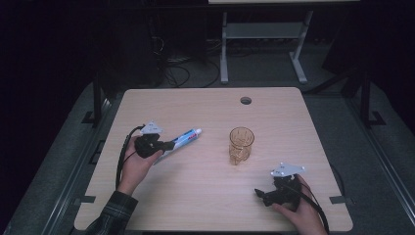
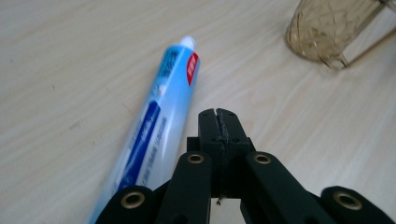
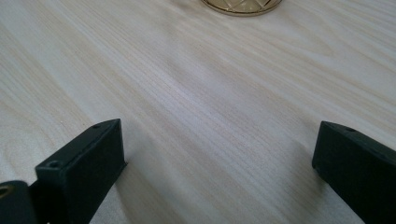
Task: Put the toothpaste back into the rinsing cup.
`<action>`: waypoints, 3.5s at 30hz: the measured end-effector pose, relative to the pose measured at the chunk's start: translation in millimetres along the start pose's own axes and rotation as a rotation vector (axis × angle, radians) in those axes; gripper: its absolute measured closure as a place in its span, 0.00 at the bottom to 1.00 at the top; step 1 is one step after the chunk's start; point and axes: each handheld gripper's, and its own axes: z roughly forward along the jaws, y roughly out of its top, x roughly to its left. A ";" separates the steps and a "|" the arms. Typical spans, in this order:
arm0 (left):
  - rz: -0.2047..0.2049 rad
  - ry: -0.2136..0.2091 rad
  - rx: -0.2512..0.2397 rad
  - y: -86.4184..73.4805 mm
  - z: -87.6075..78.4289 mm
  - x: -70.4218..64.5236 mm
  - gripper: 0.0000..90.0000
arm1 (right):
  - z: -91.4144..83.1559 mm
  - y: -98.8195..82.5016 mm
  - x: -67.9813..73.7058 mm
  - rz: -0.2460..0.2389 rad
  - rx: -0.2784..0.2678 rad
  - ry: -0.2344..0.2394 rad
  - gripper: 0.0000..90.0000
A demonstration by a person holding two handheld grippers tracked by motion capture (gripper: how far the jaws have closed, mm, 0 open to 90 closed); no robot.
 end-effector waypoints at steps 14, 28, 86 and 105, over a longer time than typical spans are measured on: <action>0.018 -0.007 -0.012 32.7 15.6 9.9 1.00 | 0.0 0.0 0.1 0.000 0.001 0.000 0.02; -0.002 -0.012 -0.028 47.1 41.3 24.6 1.00 | -0.1 0.0 0.4 0.001 0.003 0.003 0.02; -0.037 -0.027 0.137 40.3 107.7 20.2 1.00 | 0.4 0.4 1.2 -0.021 0.002 0.021 0.02; -0.005 -0.064 0.169 27.0 91.2 -4.0 1.00 | 0.4 0.4 1.3 -0.022 0.002 0.022 0.02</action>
